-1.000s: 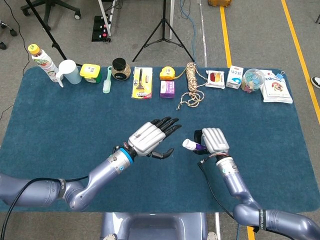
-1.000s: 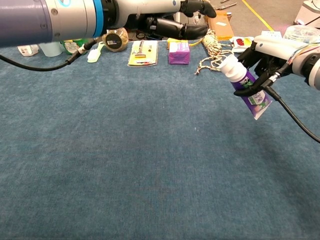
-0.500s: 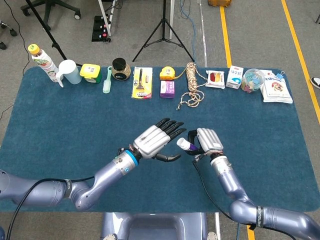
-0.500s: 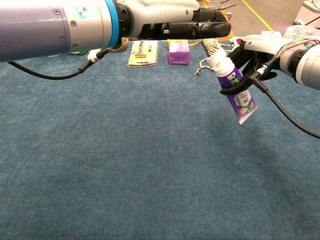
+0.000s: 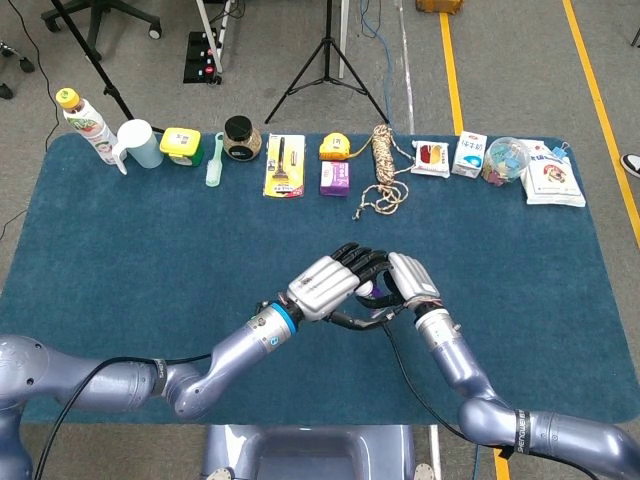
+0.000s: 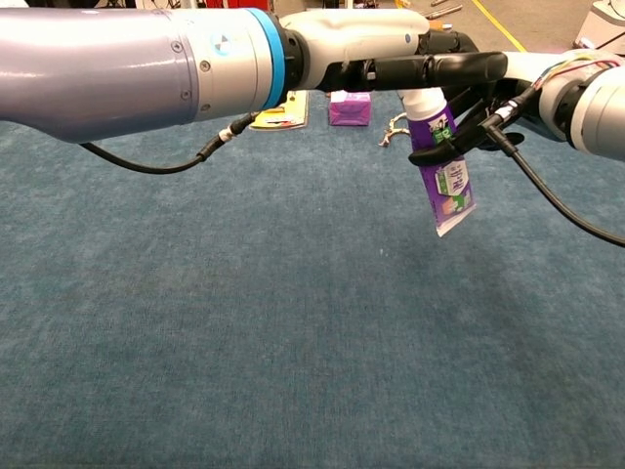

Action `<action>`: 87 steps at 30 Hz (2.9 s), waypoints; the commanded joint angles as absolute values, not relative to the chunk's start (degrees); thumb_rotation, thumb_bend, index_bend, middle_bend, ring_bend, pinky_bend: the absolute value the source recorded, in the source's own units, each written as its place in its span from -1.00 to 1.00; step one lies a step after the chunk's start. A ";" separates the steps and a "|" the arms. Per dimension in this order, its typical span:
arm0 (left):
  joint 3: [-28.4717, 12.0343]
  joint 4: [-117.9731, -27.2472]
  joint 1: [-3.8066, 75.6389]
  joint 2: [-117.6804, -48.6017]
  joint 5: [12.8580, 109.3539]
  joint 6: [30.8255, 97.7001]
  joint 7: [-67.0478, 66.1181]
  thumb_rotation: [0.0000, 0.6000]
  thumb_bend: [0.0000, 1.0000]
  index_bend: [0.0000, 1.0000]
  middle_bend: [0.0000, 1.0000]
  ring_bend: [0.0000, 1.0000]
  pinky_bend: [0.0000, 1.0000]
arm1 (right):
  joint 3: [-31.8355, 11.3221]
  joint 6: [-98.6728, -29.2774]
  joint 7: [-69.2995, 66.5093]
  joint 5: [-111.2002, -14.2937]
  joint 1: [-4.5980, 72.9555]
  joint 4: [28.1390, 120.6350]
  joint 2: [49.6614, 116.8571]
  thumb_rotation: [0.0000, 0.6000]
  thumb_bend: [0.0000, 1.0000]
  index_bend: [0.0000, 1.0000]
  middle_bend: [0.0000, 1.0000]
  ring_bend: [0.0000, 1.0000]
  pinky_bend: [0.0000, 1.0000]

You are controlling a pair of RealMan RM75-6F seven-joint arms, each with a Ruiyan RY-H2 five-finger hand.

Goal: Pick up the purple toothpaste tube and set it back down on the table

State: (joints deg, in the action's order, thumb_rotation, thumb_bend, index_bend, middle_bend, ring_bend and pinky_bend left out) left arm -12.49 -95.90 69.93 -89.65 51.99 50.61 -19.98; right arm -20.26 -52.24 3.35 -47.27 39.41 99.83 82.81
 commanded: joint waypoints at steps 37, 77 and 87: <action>-14.37 -92.32 68.83 -94.23 53.17 51.36 -20.42 -1.00 -0.81 -1.00 -1.00 -1.00 -1.00 | -22.80 -45.51 -11.43 -45.82 40.33 101.37 78.95 1.00 -0.45 0.58 0.63 0.81 1.00; -11.49 -107.79 57.17 -71.10 53.90 57.15 -23.02 -1.00 -0.81 -1.00 -1.00 -1.00 -1.00 | -5.33 -43.90 16.98 -38.60 49.94 92.25 72.76 1.00 -0.42 0.41 0.48 0.56 0.77; -7.82 -111.87 50.54 -61.73 56.78 58.23 -19.71 -1.00 -0.81 -1.00 -1.00 -1.00 -1.00 | -2.92 -42.63 20.24 -38.60 51.11 92.01 73.89 1.00 -0.45 -0.40 -0.26 -0.19 -0.06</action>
